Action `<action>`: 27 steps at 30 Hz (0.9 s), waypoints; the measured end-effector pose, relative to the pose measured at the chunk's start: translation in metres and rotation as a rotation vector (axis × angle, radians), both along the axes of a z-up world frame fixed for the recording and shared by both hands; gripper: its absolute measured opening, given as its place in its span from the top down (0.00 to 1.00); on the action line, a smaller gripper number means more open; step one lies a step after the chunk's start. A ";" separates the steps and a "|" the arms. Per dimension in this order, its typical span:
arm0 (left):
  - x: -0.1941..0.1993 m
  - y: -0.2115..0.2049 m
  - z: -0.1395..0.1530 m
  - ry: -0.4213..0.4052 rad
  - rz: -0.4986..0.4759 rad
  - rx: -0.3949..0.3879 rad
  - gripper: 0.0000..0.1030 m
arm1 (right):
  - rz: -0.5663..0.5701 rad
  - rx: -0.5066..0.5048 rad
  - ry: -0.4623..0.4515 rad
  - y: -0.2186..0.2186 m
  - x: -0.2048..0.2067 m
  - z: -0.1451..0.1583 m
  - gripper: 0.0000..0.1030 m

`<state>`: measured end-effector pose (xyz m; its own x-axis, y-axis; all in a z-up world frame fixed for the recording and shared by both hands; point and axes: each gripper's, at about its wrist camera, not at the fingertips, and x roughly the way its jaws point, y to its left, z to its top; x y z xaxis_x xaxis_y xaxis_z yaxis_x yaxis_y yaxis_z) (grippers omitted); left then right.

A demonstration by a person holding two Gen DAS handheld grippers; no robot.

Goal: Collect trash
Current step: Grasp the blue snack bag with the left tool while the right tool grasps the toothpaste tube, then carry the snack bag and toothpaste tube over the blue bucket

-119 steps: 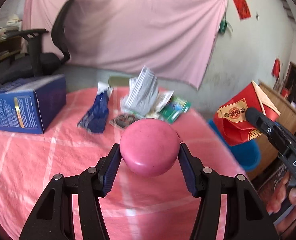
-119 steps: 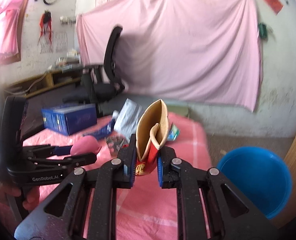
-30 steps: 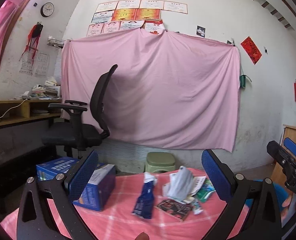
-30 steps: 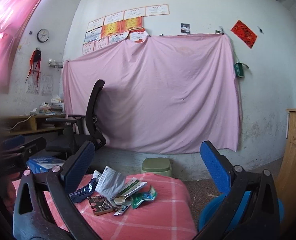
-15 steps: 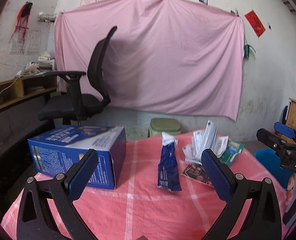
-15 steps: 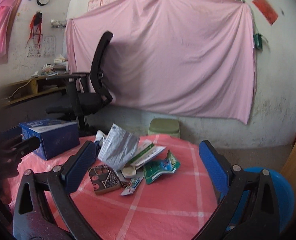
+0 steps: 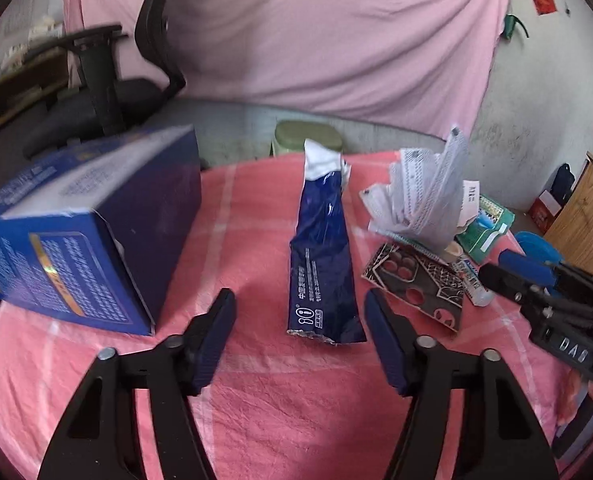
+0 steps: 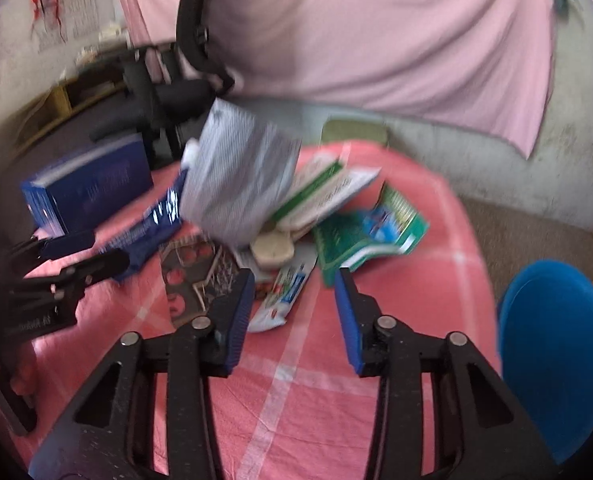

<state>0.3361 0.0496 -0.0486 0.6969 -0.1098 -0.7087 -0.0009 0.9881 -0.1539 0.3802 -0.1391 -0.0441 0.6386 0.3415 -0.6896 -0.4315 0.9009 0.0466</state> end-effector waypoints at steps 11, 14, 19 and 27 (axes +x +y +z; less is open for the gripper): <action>0.009 0.005 -0.002 0.013 -0.034 -0.078 0.82 | 0.022 0.001 0.117 0.000 0.008 -0.014 0.54; 0.006 0.005 -0.001 0.011 -0.045 -0.106 0.85 | 0.025 0.012 0.122 -0.005 0.005 -0.013 0.59; -0.013 0.003 0.006 -0.025 -0.028 -0.146 0.90 | 0.030 0.032 0.124 -0.006 0.001 -0.011 0.63; -0.058 -0.005 0.014 -0.067 0.006 -0.161 0.97 | 0.058 0.026 0.102 -0.019 -0.026 -0.009 0.67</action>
